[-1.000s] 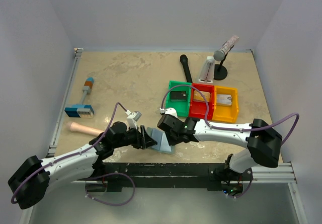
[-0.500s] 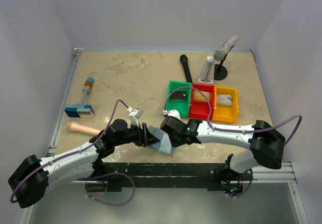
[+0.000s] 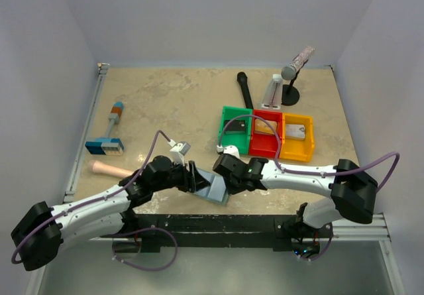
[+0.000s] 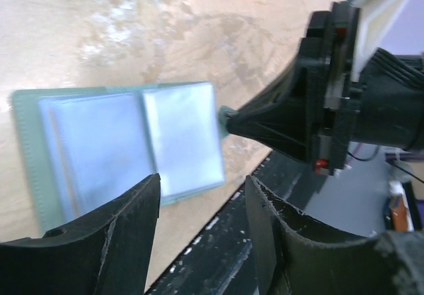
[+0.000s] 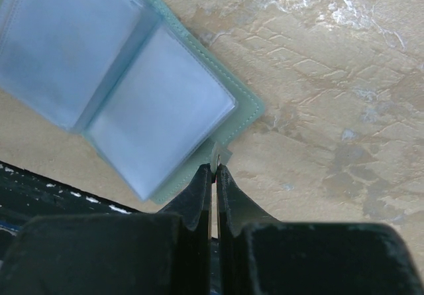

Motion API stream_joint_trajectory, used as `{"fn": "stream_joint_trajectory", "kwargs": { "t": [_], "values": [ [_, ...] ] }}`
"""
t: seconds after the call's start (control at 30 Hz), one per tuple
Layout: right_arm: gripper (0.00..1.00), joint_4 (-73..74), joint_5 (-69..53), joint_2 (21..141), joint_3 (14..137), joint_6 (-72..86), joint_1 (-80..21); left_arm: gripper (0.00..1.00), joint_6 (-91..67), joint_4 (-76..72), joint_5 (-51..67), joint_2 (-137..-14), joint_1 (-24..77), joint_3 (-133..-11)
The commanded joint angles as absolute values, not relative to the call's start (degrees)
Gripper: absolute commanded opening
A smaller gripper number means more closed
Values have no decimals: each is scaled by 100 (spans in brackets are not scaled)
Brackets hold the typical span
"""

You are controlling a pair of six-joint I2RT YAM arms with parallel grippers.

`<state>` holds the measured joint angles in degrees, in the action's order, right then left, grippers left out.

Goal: Take the credit cards out of the card holder
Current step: Remove the credit card from the card holder.

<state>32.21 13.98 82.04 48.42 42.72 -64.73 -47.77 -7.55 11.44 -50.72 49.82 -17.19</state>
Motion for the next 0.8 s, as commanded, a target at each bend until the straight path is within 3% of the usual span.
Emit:
{"fn": "stream_joint_trajectory", "kwargs": {
  "t": [0.0, 0.77],
  "values": [
    [0, 3103, 1424, 7998, 4676, 4403, -6337, 59, -4614, -9, 326, -4983, 5001, -1960],
    [0, 2804, 1081, 7928, 4412, 4395, -6021, 59, -4790, -484, 475, -5792, 5001, -1775]
  ]
}}
